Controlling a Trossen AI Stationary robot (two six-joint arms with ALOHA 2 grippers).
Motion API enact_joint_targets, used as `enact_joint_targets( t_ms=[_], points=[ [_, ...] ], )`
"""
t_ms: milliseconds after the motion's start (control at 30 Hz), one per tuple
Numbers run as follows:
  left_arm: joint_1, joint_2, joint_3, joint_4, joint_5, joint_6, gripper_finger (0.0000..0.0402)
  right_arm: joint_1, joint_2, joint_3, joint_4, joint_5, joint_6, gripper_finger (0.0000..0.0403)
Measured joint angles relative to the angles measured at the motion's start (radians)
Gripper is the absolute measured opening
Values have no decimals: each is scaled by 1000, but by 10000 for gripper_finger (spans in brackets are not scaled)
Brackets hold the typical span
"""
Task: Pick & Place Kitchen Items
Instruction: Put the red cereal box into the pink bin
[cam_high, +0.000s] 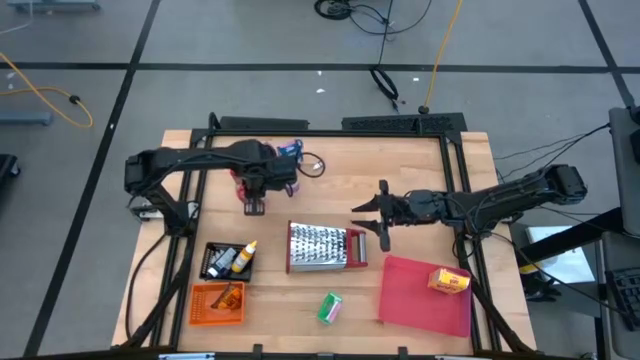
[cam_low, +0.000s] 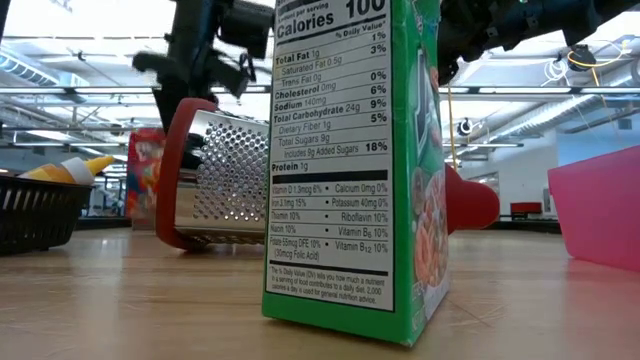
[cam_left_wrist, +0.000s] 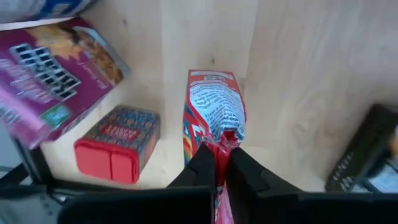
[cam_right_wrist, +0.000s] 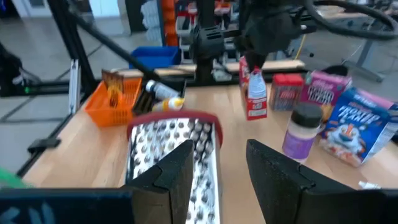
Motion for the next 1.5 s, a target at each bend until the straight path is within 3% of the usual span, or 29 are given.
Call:
enact_joint_targets(
  t_ms=[300,500,767,867,1233,1500],
  points=[
    [-110,-3,273,-53,2,-87,5,-67,71,0,124,-31,-9,141],
    [-208,-3,393,25,2,-160,16,-98,134,27,224,-56,-38,142],
    [-309,46,443,153,-7,-172,11,-96,261,218,50,-57,-104,144],
    [-325,76,444,164,-15,-175,13,-96,301,269,24,-106,-106,154],
    [-358,154,444,236,-57,-142,13,-91,403,331,22,-157,-84,214],
    [-357,153,444,280,-52,-144,17,-91,427,358,23,-160,-95,225]
  ],
)
